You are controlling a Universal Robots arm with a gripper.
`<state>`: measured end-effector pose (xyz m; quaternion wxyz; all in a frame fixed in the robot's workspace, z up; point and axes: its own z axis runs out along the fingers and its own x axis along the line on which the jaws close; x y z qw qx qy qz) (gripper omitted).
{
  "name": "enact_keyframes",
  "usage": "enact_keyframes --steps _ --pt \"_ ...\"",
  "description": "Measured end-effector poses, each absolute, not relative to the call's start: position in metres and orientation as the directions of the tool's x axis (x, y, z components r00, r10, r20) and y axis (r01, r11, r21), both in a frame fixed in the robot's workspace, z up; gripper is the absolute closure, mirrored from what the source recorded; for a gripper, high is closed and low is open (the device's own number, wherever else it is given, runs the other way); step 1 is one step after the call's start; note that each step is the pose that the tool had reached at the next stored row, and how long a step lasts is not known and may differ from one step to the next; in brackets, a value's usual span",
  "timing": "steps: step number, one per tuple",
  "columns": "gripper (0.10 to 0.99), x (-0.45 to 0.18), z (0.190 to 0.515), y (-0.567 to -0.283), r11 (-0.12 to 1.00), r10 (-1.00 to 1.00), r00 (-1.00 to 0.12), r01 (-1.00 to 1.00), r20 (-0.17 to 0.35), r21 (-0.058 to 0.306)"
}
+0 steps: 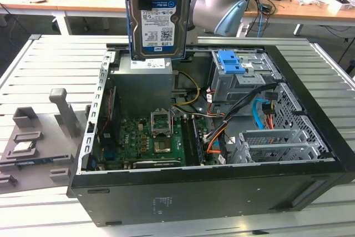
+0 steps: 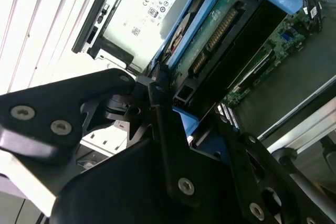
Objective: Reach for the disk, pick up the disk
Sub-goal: 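Pick up the disk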
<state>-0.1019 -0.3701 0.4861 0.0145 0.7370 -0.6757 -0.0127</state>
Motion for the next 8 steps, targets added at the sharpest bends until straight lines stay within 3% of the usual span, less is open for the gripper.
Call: enact_keyframes --steps 8 --pt "0.718 -0.056 0.486 -0.370 -0.087 -0.996 0.087 -0.995 0.001 0.039"
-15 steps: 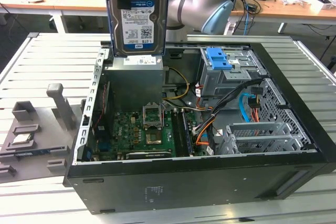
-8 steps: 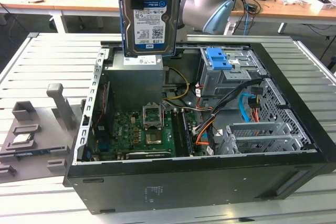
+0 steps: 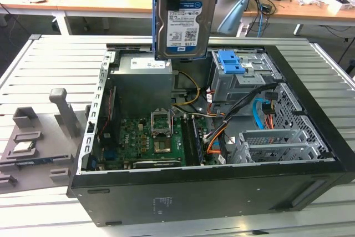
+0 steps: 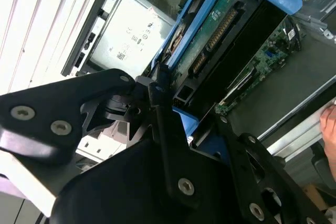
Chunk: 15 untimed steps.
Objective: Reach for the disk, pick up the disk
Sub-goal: 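Pick up the disk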
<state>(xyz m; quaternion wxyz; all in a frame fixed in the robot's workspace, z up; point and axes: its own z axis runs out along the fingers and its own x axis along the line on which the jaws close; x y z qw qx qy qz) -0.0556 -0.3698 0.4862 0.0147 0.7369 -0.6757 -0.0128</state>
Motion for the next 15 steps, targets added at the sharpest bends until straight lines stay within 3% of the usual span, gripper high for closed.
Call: enact_keyframes --steps 15 --pt "0.718 -0.030 0.486 -0.374 -0.087 -0.996 0.087 -0.995 0.001 0.039"
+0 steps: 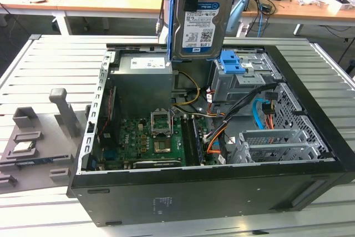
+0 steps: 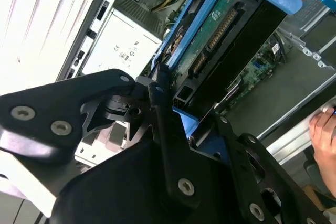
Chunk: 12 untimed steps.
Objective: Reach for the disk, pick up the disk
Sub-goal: 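Pick up the disk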
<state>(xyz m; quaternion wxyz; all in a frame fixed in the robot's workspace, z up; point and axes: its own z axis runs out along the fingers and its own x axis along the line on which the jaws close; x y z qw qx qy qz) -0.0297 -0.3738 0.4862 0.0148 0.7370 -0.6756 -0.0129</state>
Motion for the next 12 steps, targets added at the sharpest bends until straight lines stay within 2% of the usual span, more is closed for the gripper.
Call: enact_keyframes --steps 12 --pt "0.718 -0.030 0.486 -0.398 -0.087 -0.996 0.087 -0.995 -0.003 0.039"
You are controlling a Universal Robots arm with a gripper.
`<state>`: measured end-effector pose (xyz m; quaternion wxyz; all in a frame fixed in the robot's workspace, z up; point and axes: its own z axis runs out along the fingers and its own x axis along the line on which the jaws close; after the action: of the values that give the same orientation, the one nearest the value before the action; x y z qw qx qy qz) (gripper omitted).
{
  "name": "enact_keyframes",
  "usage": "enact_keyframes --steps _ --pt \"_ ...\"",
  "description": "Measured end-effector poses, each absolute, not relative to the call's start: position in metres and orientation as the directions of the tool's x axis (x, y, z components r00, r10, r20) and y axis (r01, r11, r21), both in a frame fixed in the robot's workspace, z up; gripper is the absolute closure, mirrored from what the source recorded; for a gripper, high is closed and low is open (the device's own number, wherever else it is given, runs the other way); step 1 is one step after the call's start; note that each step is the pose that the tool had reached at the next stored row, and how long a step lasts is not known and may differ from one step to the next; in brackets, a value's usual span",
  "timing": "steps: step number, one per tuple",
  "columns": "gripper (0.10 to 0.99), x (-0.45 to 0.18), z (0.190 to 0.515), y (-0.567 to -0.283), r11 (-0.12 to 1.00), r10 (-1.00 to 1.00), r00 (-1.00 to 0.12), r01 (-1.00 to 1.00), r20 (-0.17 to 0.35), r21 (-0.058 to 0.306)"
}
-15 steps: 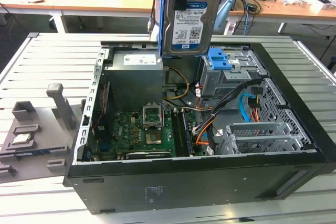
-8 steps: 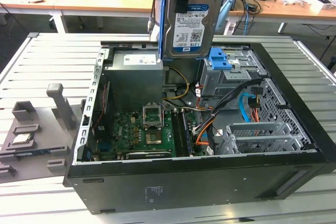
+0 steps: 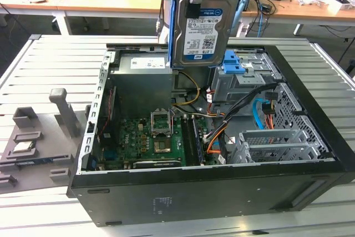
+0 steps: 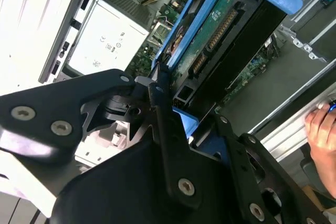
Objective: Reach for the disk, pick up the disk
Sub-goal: 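Pick up the disk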
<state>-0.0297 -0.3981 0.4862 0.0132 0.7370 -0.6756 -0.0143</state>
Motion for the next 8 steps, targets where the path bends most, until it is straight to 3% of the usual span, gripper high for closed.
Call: enact_keyframes --steps 8 --pt "0.718 -0.030 0.486 -0.415 -0.087 -0.996 0.087 -0.995 -0.007 0.038"
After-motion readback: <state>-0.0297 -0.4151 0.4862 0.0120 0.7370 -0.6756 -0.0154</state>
